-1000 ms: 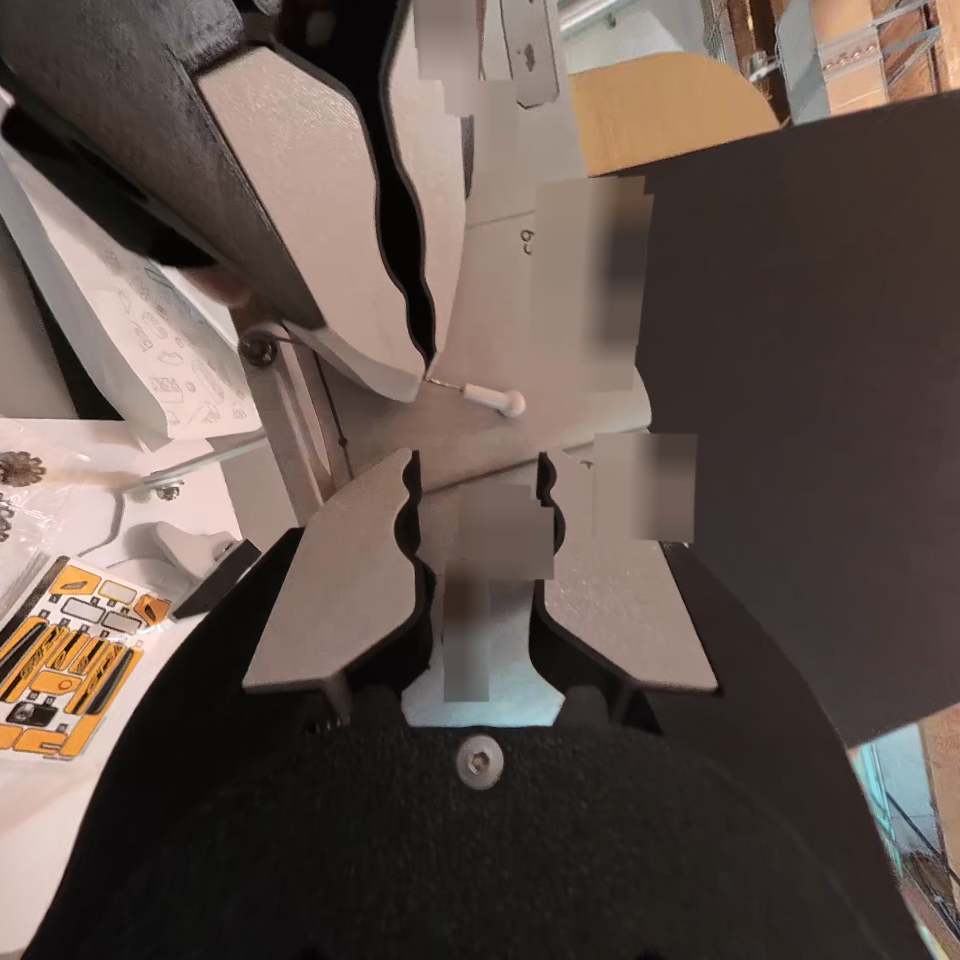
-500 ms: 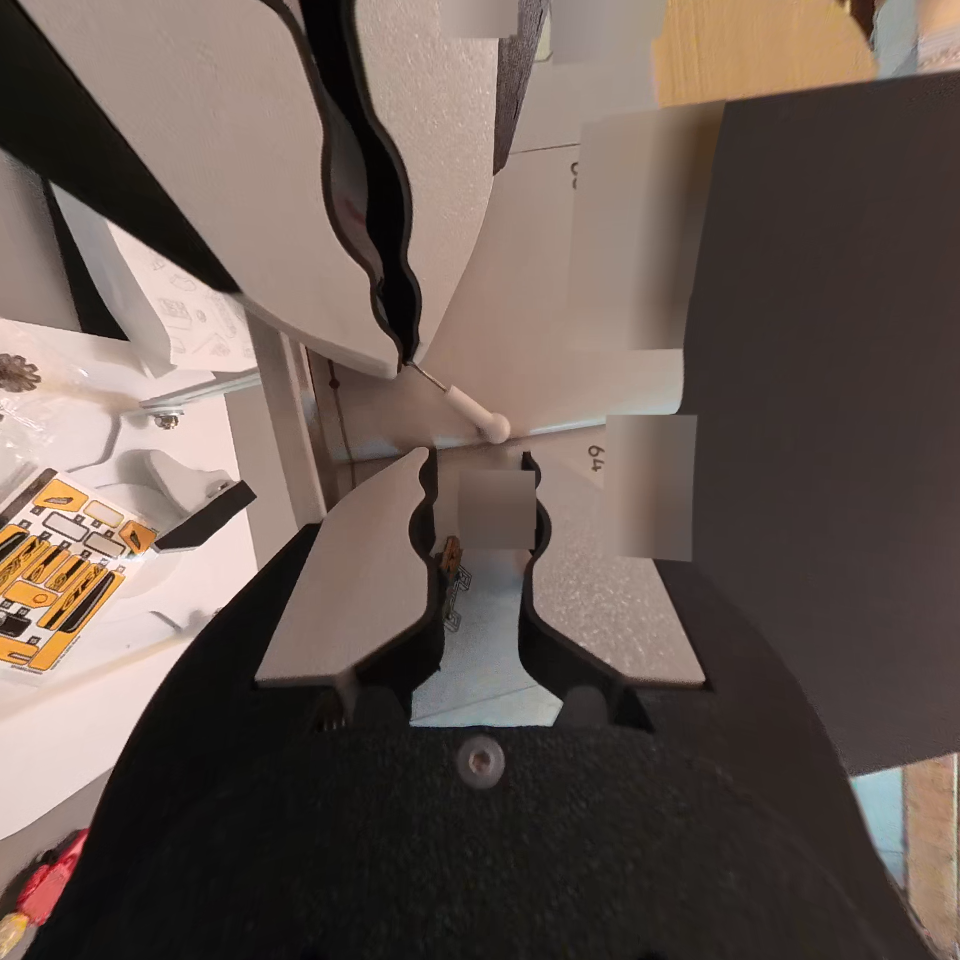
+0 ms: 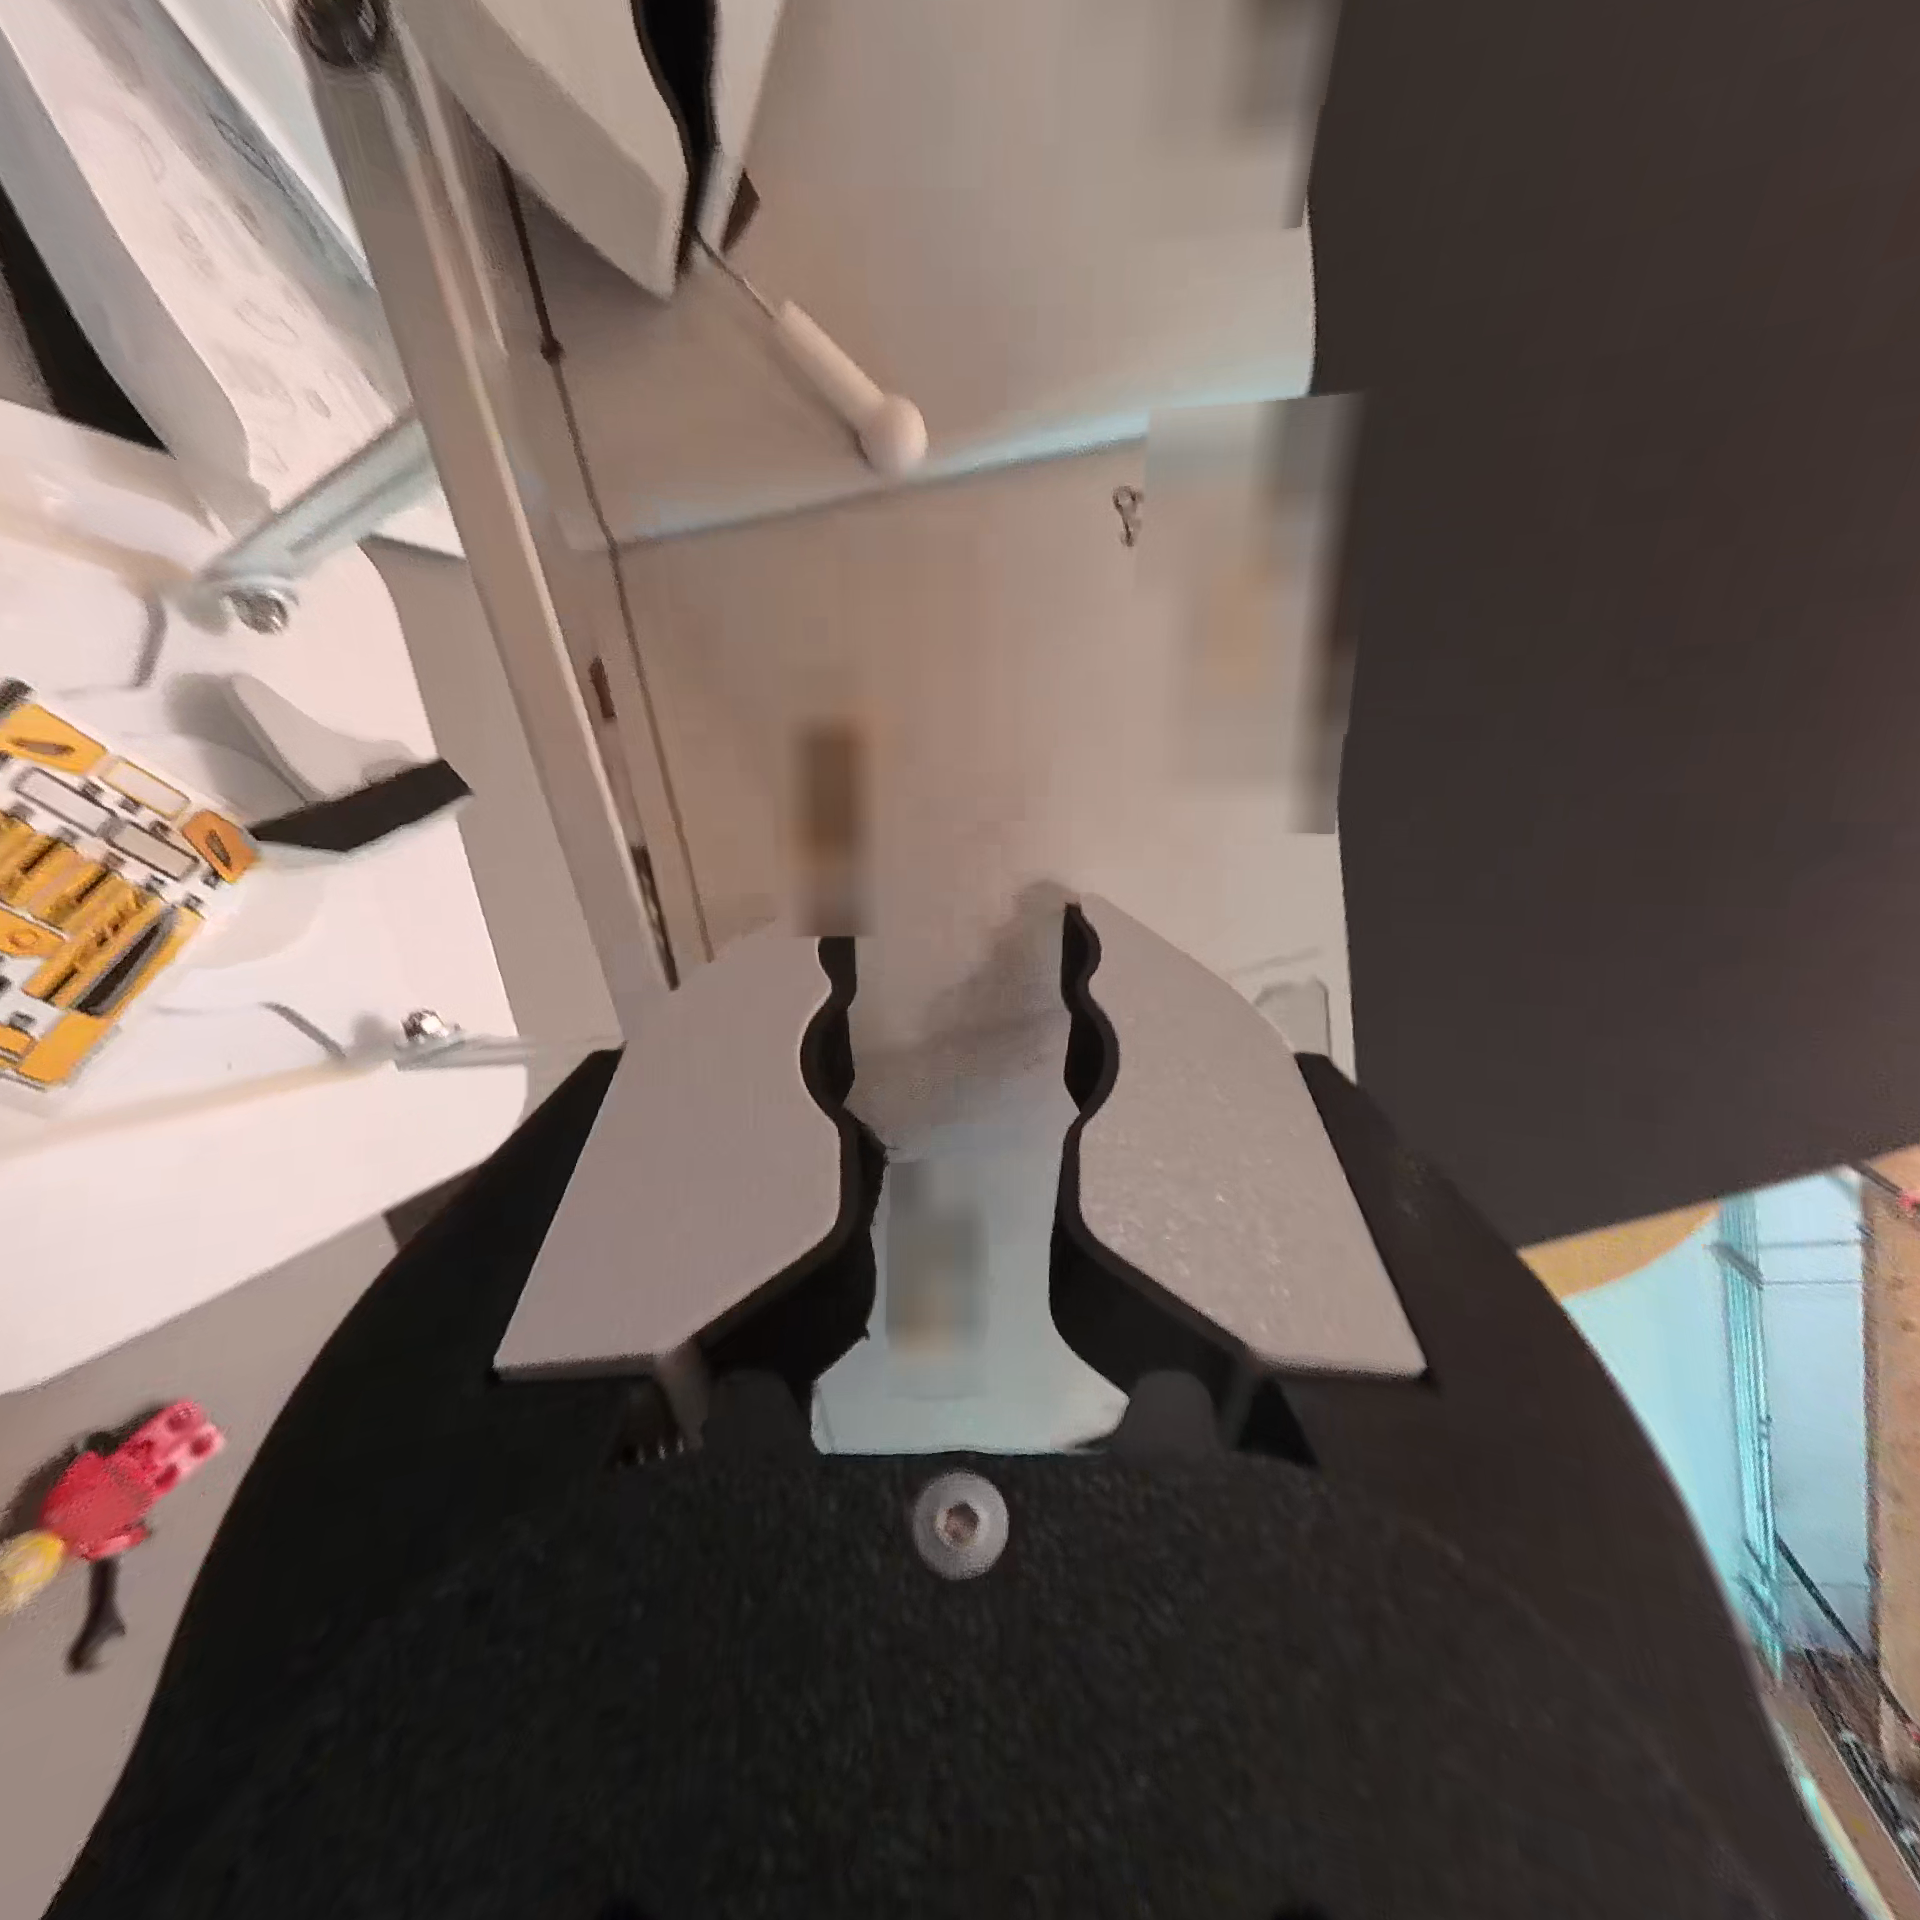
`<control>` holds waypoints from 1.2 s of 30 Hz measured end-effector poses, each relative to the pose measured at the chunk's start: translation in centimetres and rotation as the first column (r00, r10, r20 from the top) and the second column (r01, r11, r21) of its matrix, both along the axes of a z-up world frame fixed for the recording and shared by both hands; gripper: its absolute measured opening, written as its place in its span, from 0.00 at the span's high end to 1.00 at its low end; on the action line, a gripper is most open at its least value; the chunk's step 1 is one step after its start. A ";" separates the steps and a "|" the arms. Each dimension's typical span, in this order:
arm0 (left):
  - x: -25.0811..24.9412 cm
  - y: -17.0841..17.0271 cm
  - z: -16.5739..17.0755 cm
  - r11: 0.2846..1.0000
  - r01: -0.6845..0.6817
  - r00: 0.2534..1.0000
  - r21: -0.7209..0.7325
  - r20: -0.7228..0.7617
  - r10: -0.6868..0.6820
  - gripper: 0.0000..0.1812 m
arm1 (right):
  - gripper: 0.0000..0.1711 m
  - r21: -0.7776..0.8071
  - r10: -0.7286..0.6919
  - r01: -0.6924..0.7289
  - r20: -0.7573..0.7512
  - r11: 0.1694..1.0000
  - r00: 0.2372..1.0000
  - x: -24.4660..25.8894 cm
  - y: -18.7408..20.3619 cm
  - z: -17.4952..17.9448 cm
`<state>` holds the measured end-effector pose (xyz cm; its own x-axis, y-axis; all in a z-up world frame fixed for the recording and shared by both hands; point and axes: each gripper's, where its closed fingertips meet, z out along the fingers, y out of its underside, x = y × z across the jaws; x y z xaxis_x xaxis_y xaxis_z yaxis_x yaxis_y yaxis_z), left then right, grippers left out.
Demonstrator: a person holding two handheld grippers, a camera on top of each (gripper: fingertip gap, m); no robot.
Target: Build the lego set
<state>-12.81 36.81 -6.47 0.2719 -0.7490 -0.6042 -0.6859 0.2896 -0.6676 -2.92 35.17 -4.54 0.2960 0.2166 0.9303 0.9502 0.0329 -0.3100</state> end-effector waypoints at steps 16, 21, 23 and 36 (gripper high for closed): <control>-3.1 -3.5 2.1 0.995 0.016 0.967 -0.095 0.255 0.009 0.91 | 0.74 -0.036 -0.091 0.091 -0.666 0.995 0.740 9.6 -4.7 1.4; -4.7 -5.6 3.8 0.998 0.014 0.884 -0.068 0.468 0.019 0.95 | 0.76 0.064 0.029 0.036 -0.794 0.997 0.607 8.0 -8.5 2.1; -5.2 -6.6 4.4 0.999 0.009 0.825 -0.047 0.565 0.019 1.00 | 0.76 0.110 0.081 0.023 -0.843 0.994 0.533 7.2 -10.3 2.5; -9.5 -6.2 3.9 0.953 -0.189 0.509 -0.235 0.807 0.300 1.00 | 1.00 0.117 0.120 -0.026 -0.949 0.993 0.293 0.9 -19.8 1.9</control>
